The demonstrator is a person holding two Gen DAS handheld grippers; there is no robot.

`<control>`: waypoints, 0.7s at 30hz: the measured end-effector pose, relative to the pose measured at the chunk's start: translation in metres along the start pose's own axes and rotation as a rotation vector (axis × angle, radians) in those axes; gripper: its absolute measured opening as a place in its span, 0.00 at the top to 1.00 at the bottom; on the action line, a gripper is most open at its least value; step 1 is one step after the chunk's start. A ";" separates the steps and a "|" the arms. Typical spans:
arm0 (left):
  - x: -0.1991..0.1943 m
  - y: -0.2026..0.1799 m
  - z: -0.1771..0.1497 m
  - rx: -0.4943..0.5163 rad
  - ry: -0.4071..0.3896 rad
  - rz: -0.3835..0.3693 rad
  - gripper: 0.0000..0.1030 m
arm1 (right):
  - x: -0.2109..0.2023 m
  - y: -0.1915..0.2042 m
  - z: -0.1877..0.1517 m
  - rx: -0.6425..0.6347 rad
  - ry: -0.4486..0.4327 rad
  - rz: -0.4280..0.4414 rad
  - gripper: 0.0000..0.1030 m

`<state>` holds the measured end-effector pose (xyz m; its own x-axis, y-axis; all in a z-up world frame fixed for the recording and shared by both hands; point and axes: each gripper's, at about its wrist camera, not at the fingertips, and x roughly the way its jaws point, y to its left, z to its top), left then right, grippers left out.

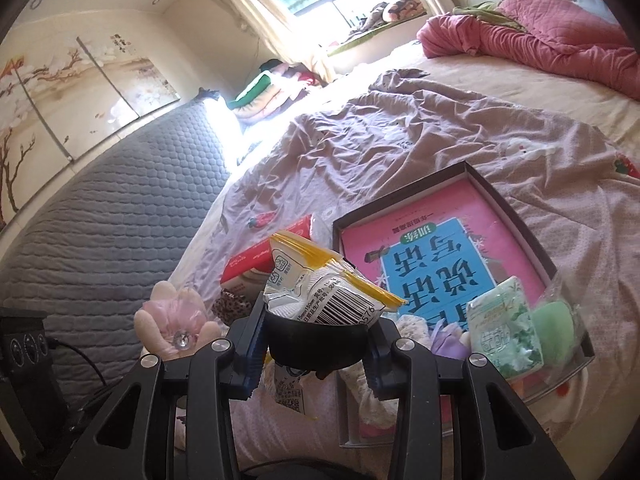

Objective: Organize soft objects
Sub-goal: 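Lift the bunny and snack packet and carry them over the pink tray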

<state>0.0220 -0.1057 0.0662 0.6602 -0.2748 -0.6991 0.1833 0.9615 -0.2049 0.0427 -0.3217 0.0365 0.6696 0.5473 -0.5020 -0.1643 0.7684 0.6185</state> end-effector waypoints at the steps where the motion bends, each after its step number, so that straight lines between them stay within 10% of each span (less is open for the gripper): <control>1: 0.000 -0.003 0.001 0.008 -0.002 -0.004 0.69 | -0.003 -0.002 0.002 0.004 -0.005 -0.003 0.60; 21: 0.040 -0.044 0.006 0.054 0.076 -0.100 0.69 | -0.040 -0.054 0.015 0.022 -0.067 -0.118 0.60</control>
<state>0.0445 -0.1590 0.0515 0.5800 -0.3673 -0.7271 0.2858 0.9276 -0.2407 0.0356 -0.3895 0.0321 0.7301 0.4299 -0.5312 -0.0662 0.8182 0.5711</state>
